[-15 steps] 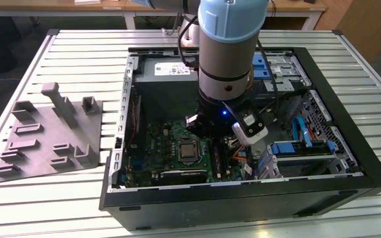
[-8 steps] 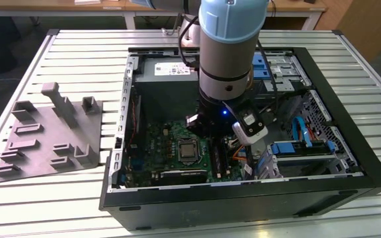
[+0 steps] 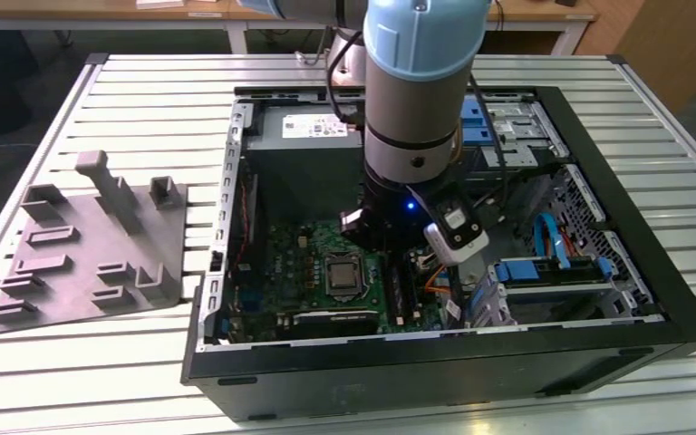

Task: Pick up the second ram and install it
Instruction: 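Insert the second ram into the second slot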

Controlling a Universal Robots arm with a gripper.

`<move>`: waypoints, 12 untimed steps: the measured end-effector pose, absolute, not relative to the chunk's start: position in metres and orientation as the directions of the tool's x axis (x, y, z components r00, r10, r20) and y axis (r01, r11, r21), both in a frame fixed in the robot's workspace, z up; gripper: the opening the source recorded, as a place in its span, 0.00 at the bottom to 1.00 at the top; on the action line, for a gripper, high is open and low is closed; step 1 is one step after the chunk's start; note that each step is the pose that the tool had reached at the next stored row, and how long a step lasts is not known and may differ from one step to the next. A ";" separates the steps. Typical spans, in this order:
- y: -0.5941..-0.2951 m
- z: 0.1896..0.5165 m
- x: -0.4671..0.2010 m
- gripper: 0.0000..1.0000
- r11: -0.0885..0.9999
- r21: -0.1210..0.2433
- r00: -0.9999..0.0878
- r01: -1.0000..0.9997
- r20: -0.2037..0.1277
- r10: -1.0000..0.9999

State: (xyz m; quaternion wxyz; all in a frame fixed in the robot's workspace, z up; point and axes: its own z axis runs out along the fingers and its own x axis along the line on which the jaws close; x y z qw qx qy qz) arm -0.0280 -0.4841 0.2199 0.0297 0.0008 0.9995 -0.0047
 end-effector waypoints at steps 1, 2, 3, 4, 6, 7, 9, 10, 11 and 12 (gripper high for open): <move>-0.484 0.220 -0.028 0.14 1.000 -0.009 -0.998 0.002 -0.060 0.001; -0.484 0.219 -0.028 0.14 1.000 -0.009 -0.998 0.002 -0.060 0.001; -0.484 0.219 -0.028 0.14 1.000 -0.009 -0.998 0.002 -0.059 0.001; -0.484 0.219 -0.028 0.14 1.000 -0.009 -0.998 0.002 -0.060 0.001; -0.484 0.219 -0.028 0.14 1.000 -0.010 -0.998 0.001 -0.060 0.001; -0.484 0.219 -0.028 0.14 1.000 -0.010 -0.998 0.001 -0.059 0.000; -0.484 0.218 -0.028 0.14 1.000 -0.010 -0.998 0.001 -0.060 0.000; -0.484 0.218 -0.028 0.14 1.000 -0.010 -0.998 0.001 -0.060 0.000; -0.484 0.218 -0.028 0.14 1.000 -0.010 -0.998 0.001 -0.060 0.000; -0.484 0.218 -0.028 0.14 1.000 -0.010 -0.998 0.001 -0.060 0.000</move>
